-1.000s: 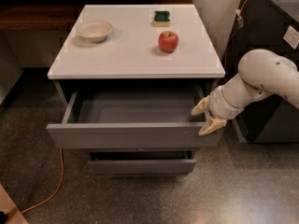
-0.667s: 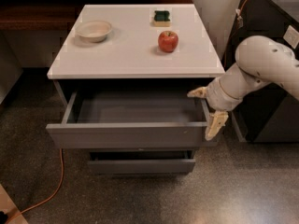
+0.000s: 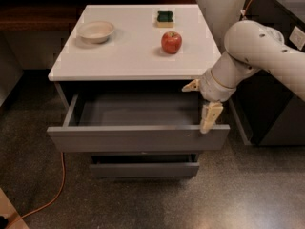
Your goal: Place apple into top drawer
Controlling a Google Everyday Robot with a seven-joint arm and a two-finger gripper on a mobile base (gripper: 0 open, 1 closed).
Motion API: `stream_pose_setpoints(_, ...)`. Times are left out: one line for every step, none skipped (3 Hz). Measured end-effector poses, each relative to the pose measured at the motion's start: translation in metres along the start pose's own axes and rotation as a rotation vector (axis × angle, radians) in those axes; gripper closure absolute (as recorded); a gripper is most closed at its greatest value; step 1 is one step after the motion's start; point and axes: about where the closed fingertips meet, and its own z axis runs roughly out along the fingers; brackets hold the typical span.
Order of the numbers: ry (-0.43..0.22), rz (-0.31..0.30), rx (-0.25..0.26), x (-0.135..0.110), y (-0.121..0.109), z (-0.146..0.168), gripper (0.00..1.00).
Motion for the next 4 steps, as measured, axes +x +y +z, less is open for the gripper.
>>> stream_pose_setpoints(0.007,0.006,-0.011,-0.002,-0.010,0.007,0.38)
stream_pose_setpoints(0.012,0.018,-0.018,0.000,-0.021,0.017,0.62)
stream_pose_setpoints(0.020,0.038,-0.032,0.009,-0.030,0.035,0.85)
stream_pose_setpoints(0.022,0.057,-0.043,0.019,-0.033,0.054,1.00)
